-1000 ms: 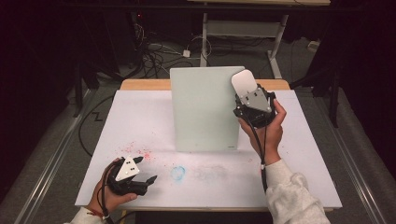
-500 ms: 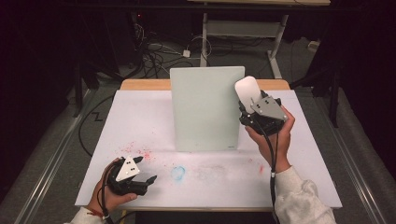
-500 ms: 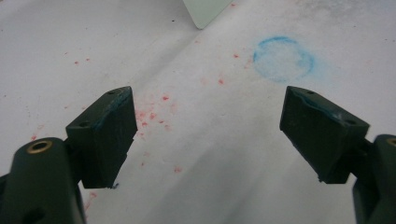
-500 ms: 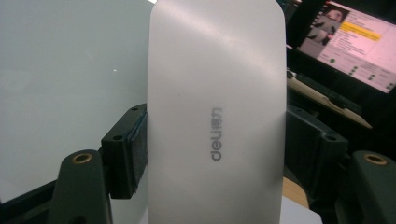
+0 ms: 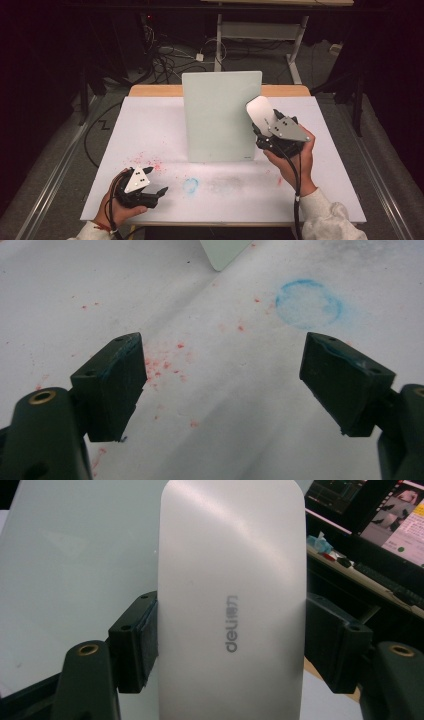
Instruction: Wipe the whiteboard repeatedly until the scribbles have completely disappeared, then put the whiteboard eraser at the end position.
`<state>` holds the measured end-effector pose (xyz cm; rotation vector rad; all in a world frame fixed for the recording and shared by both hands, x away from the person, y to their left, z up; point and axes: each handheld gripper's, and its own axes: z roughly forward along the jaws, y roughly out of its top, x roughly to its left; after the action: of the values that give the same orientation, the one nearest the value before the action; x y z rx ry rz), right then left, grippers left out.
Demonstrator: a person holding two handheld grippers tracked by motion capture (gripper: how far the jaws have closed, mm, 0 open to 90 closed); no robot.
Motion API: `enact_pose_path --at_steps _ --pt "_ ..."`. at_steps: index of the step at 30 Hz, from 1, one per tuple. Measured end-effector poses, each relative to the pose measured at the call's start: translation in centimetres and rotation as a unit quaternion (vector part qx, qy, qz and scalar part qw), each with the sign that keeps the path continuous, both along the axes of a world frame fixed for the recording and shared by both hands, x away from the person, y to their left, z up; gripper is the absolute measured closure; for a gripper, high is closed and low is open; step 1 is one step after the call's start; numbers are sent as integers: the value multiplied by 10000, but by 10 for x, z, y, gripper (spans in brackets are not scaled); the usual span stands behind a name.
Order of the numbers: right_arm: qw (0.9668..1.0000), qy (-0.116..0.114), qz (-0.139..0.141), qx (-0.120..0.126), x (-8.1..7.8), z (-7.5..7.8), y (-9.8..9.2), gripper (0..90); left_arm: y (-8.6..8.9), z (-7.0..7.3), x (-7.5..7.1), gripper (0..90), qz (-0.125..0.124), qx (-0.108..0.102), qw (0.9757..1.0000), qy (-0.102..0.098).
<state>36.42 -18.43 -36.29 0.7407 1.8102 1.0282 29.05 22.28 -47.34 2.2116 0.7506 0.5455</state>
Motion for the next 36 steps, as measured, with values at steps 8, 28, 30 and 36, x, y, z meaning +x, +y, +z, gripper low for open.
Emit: enact_pose_path --at_steps 8,28,30,36 --pt "9992 138 351 -133 -11 -10 3 308 -1 1 0 182 -26 17 10000 -18" --pt "9782 1260 1542 -592 -18 -41 3 308 -3 1 3 182 -48 27 10000 -32" --pt "9751 1347 1629 -663 -19 -43 3 307 -5 0 4 182 -90 76 9999 -22" --pt "9636 1647 1944 -804 -17 -50 6 307 -4 0 2 182 -80 57 10000 -14"
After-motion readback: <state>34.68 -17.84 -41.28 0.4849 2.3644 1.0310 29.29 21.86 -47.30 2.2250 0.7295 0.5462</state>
